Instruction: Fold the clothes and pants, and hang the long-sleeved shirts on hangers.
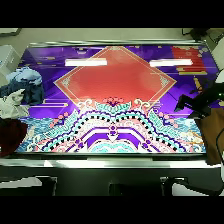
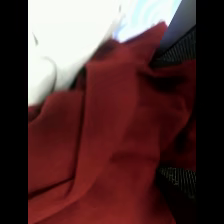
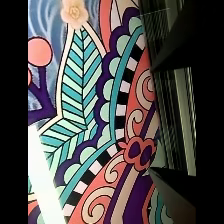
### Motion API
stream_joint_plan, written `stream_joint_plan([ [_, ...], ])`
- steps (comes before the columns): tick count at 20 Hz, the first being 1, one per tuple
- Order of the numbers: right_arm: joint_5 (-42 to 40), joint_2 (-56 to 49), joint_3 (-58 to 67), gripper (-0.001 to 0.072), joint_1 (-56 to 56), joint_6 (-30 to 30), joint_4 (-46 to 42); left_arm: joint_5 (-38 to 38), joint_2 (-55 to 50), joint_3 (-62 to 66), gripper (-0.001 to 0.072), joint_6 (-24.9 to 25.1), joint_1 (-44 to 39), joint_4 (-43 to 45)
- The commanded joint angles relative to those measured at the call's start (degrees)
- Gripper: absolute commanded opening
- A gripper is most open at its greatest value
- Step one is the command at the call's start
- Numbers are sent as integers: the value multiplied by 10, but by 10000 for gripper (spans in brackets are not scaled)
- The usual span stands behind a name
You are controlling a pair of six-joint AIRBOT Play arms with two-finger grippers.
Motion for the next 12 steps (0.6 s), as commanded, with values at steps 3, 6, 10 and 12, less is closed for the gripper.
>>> stream_joint_plan([
  [3,37,0,0,683,1,0,4,-29,-22,-4,225,-7,2,47],
  [6,46,0,0,683,1,-1,9,-82,-11,4,27,28,2,24],
  [10,34,0,0,683,1,-3,8,-42,109,90,25,-54,1,23],
  [12,24,0,0,683,1,-3,8,35,192,147,25,-152,-2,-1],
])
